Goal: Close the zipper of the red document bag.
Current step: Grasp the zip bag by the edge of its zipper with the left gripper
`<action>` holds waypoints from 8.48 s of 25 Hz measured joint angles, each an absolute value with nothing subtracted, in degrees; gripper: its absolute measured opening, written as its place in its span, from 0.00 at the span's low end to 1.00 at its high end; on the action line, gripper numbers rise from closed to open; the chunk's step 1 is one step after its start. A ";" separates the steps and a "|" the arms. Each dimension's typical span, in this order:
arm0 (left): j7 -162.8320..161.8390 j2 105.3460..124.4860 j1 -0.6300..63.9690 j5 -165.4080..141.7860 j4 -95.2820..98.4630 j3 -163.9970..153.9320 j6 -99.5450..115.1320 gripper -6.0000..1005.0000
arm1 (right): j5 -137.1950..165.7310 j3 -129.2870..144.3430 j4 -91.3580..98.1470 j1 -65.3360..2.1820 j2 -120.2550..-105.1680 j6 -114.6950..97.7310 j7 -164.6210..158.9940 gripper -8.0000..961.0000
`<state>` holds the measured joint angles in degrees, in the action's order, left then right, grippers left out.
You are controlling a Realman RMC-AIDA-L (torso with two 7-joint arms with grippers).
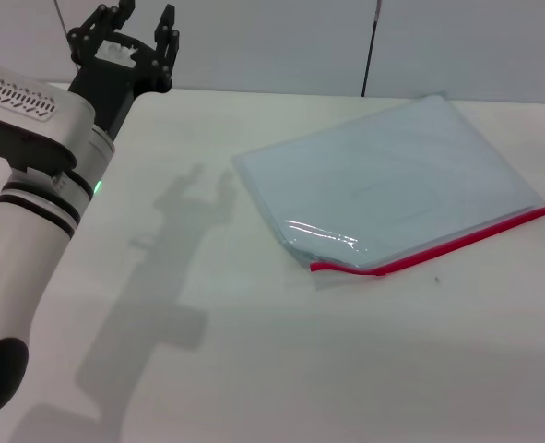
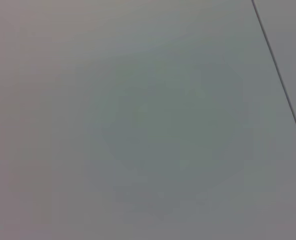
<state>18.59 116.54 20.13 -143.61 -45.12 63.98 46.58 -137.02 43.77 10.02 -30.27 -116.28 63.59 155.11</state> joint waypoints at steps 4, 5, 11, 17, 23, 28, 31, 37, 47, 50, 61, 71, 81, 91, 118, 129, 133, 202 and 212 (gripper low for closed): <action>18.57 116.54 20.13 -143.61 -44.91 63.98 46.58 0.45 | -137.02 43.76 10.01 -30.34 -116.28 63.65 155.02 0.69; 18.57 116.53 20.17 -143.61 -44.88 63.98 46.58 0.45 | -137.02 43.77 10.01 -30.39 -116.28 63.65 154.98 0.69; 18.59 116.48 20.35 -143.61 -44.82 63.98 46.58 0.45 | -137.02 43.76 10.02 -30.48 -116.28 63.63 154.93 0.69; 18.63 116.43 20.58 -143.61 -44.82 63.98 46.53 0.45 | -137.02 43.77 10.02 -30.71 -116.31 63.62 155.01 0.69; 18.56 116.53 20.77 -143.61 -43.81 63.98 46.49 0.45 | -137.02 43.77 9.97 -31.00 -116.37 63.62 155.06 0.69; 18.53 116.60 21.07 -143.61 -43.42 63.98 46.48 0.45 | -137.02 43.77 9.92 -31.05 -116.35 63.62 154.95 0.69; 18.53 116.59 21.10 -143.61 -43.44 63.81 46.07 0.45 | -137.02 43.77 9.85 -31.09 -116.32 63.29 155.00 0.69; 17.96 116.16 22.17 -143.68 -45.11 63.19 38.78 0.45 | -137.02 43.77 9.84 -31.26 -116.29 62.19 155.01 0.69; 21.07 113.16 23.94 -144.41 -61.93 65.00 5.92 0.45 | -136.87 43.77 9.84 -31.74 -116.28 60.70 155.04 0.69; 23.61 113.04 24.44 -144.41 -66.31 66.94 -3.98 0.45 | -136.86 43.77 9.83 -31.80 -116.28 60.65 155.02 0.69; 31.30 115.00 28.04 -144.41 -75.67 73.63 -33.85 0.45 | -136.59 43.99 9.38 -32.64 -116.24 59.49 154.81 0.69; 33.67 116.11 34.50 -145.73 -76.22 75.09 -52.19 0.45 | -136.49 44.22 9.20 -33.45 -116.19 59.23 154.77 0.69; 33.21 116.21 36.73 -146.60 -76.19 74.90 -58.10 0.46 | -136.49 44.05 9.23 -33.75 -116.19 59.10 154.69 0.69; 34.79 116.28 39.94 -146.42 -76.24 72.95 -64.77 0.53 | -136.49 44.17 9.23 -34.03 -116.19 59.02 154.70 0.70; 41.69 116.47 44.11 -148.27 -68.68 66.91 -60.65 0.53 | -136.40 44.33 8.63 -34.81 -116.20 58.18 154.65 0.70; 40.11 116.89 44.01 -148.02 -67.89 63.96 -58.39 0.53 | -136.40 44.19 8.61 -34.72 -116.19 58.19 154.72 0.70; 39.04 116.68 43.93 -148.57 -69.36 63.90 -58.86 0.52 | -136.41 44.09 8.61 -34.64 -116.19 58.19 154.90 0.70; 35.86 116.98 43.83 -152.82 -62.84 58.97 -48.36 0.40 | -136.51 44.14 8.61 -35.52 -116.28 56.86 154.60 0.69; 35.34 116.97 43.51 -153.21 -62.76 58.11 -46.17 0.13 | -136.52 44.26 8.61 -35.49 -116.28 57.07 154.60 0.69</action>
